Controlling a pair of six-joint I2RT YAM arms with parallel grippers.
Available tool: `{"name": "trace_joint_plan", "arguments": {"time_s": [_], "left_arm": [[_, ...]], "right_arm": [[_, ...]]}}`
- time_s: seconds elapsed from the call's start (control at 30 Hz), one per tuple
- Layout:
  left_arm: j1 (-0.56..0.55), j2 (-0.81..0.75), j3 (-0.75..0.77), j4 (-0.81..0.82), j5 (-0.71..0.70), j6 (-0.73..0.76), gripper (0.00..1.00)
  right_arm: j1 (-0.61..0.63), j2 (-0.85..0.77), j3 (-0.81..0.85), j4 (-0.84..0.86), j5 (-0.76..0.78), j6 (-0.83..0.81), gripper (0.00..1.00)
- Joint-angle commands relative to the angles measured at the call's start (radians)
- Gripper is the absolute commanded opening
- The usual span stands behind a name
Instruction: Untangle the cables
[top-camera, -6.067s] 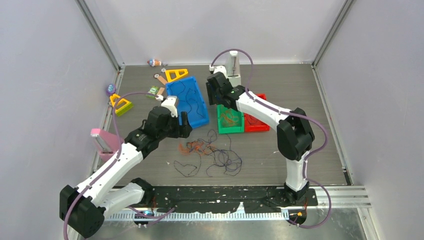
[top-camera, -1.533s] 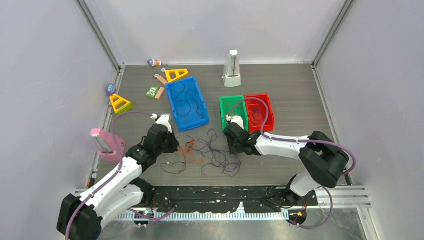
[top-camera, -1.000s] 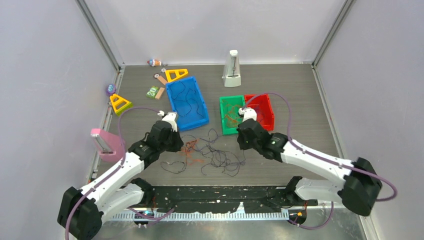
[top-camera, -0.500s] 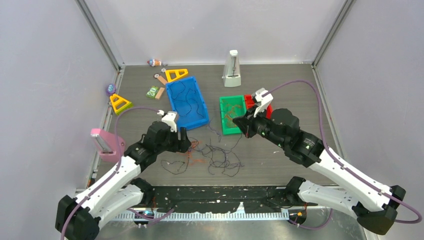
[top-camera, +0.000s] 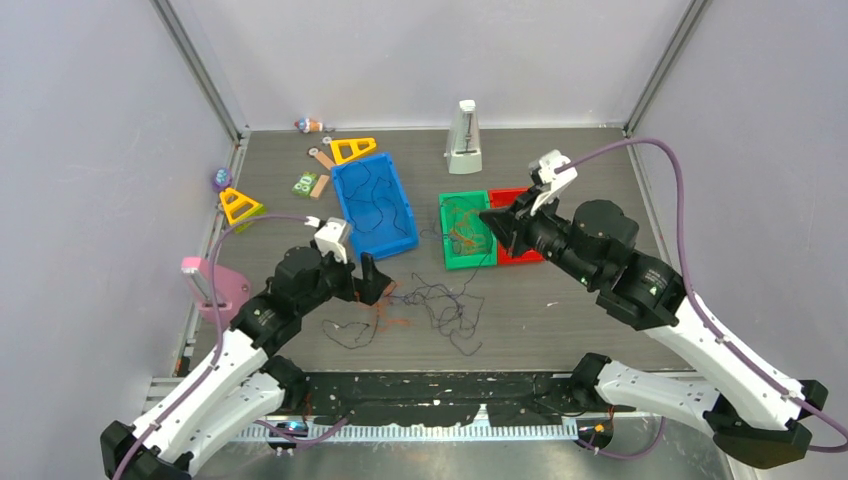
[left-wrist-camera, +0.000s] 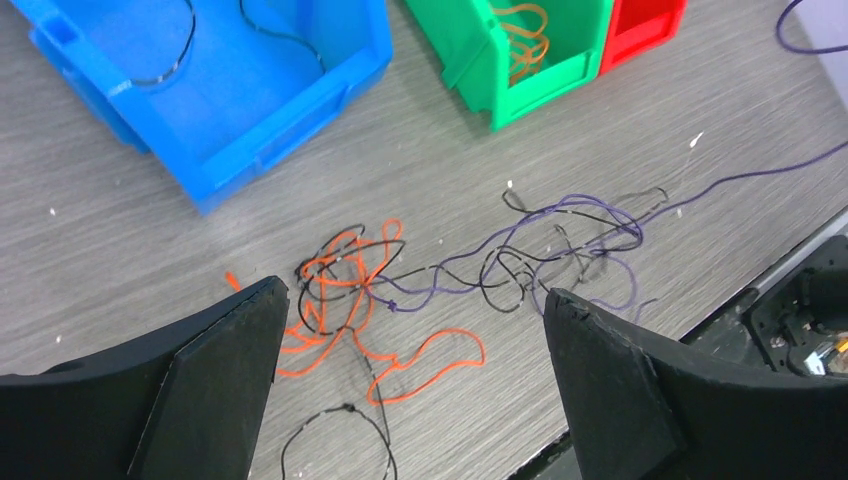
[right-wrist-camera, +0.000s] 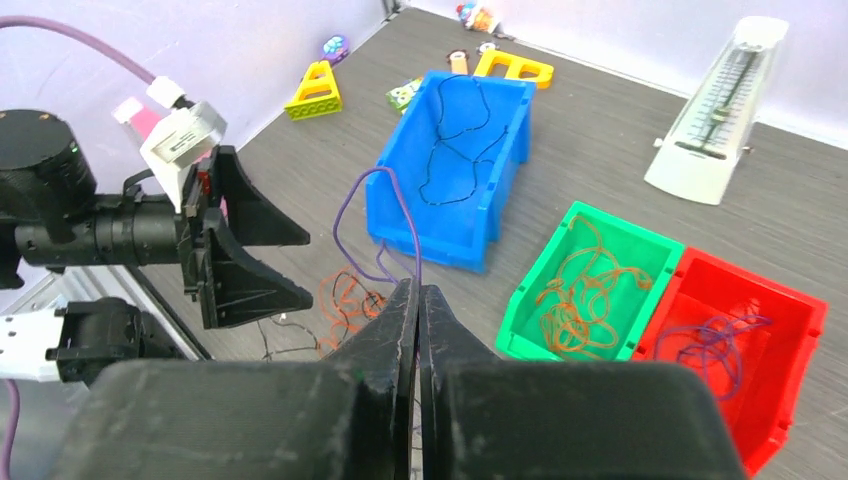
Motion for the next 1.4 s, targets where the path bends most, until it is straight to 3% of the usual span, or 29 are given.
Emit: {"name": "trace_joint_plan", "arguments": {"time_s": [0.0, 0.2, 0.4, 0.87, 1.03, 1.2, 1.37], "left_arm": [[-0.006, -0.016, 0.077, 0.126, 0.013, 0.022, 1.0], [-0.006, 0.071, 0.15, 0.202, 0.044, 0.022, 1.0], [-0.015, 0.222, 0.167, 0.43, 0.208, -0.02, 0.99], [-0.266, 0.59, 0.276, 0.732, 0.263, -0.001, 0.99], [-0.285, 0.657, 0.301, 0.739, 0.229, -0.016, 0.98], [-0.285, 0.655, 0.256, 0.714, 0.162, -0.051, 0.98], [-0.287, 0.63, 0.199, 0.621, 0.107, -0.051, 0.97]], "right_arm": [[-0.002, 0.032, 0.13, -0.056, 0.103, -0.029, 0.05], [-0.014, 0.079, 0.293, -0.132, 0.236, -0.032, 0.05], [-0.025, 0.125, 0.425, -0.161, 0.171, -0.032, 0.05], [-0.03, 0.163, 0.53, -0.186, 0.189, -0.008, 0.05], [-0.031, 0.171, 0.547, -0.19, 0.207, -0.008, 0.05], [-0.063, 0.192, 0.53, -0.222, 0.331, -0.005, 0.05], [-0.222, 0.216, 0.46, -0.234, 0.283, 0.039, 0.05]]}}
